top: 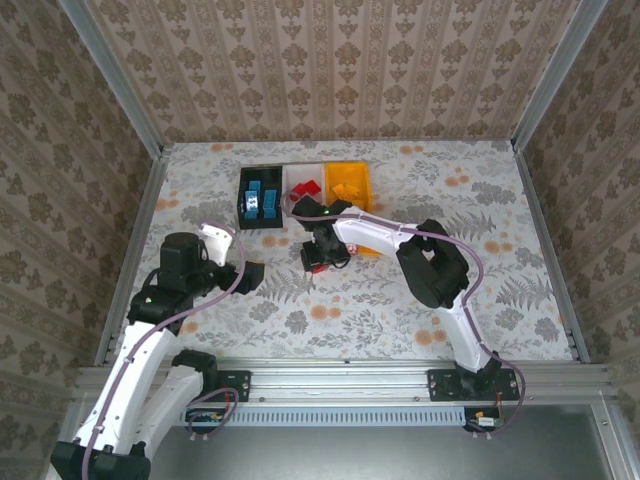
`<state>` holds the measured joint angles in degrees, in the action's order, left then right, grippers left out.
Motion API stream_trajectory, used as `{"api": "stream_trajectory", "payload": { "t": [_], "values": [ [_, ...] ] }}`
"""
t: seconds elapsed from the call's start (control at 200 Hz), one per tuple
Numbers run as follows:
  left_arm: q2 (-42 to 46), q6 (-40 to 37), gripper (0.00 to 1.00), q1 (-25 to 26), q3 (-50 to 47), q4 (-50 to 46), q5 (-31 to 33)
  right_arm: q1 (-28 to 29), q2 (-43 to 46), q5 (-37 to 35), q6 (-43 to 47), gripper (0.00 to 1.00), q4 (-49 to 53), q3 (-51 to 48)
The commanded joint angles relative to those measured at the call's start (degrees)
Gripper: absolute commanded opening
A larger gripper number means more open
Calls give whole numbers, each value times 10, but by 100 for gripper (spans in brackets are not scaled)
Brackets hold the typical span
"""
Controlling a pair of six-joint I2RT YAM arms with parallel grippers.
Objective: Sort the legos into containers by color
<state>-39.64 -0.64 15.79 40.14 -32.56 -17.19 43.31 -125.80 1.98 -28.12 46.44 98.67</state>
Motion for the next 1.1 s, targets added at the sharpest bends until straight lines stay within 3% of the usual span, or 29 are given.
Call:
{"api": "stream_trajectory", "payload": {
  "t": [0.0,0.235,0.64,0.885,1.09],
  "values": [
    [7,6,100,6,11,0,-5,3,-18,4,-11,57,-1,18],
    [8,6,100,6,12,0,-5,7,-10,-5,-16,34,-1,23],
    [12,6,100,8,12,-1,-5,-3,46,-10,-13,32,8,64],
    [14,6,100,11,12,-1,-2,-47,11,-20,14,31,40,201],
    [16,5,100,12,13,-1,0,-75,-79,-38,34,32,49,354]
  ]
}}
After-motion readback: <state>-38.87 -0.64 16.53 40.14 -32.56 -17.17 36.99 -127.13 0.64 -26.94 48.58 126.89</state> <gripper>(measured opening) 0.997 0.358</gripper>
